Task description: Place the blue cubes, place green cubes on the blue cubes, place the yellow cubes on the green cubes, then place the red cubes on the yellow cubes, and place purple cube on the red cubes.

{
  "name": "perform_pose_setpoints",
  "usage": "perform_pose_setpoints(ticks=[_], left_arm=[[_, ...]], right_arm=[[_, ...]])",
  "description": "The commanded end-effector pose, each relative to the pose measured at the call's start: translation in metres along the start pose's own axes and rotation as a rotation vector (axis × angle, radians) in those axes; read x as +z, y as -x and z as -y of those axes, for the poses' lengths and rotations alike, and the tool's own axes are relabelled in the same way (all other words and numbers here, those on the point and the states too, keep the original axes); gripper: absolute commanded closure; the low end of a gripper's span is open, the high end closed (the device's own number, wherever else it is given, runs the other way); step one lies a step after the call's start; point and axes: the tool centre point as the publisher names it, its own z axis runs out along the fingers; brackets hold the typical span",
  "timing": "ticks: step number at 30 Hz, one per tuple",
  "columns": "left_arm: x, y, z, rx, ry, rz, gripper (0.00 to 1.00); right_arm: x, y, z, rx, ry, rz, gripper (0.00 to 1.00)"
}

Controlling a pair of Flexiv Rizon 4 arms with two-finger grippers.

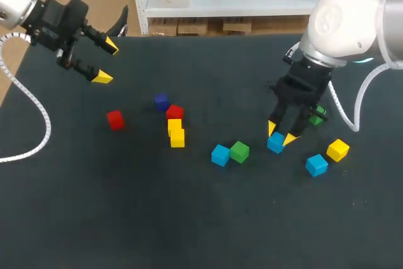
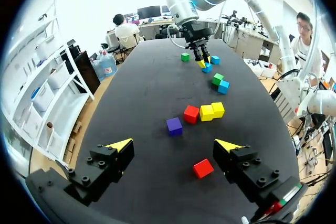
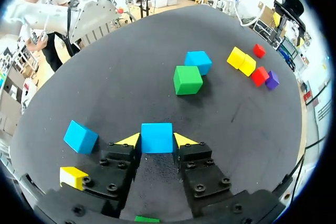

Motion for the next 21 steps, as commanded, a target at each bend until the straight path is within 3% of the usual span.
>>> perform_pose_setpoints(ticks=[1,7,13,14,21], left_arm=[[0.000,-0.001,0.001,0.003,0.003,0.002,0.00],[0.000,-0.001,0.001,0.003,0.003,0.002,0.00],[0.000,-0.001,0.001,0.003,0.003,0.002,0.00],[0.000,-0.001,0.001,0.003,0.003,0.002,0.00],[0.000,-0.001,0.001,0.003,0.003,0.002,0.00]], right_arm=[[-0.010,0.008,-0.002,0.093,-0.024,0.007,1.00],[-0.025,0.037,0.005,0.431,-0.191,-0.007,1.00],[-0.026,0.047,0.028,0.774,-0.305,0.001,1.00],[-0.026,0.049,0.031,0.778,-0.307,0.029,1.00],[-0.027,0.064,0.064,0.821,-0.368,-0.034,1.00]])
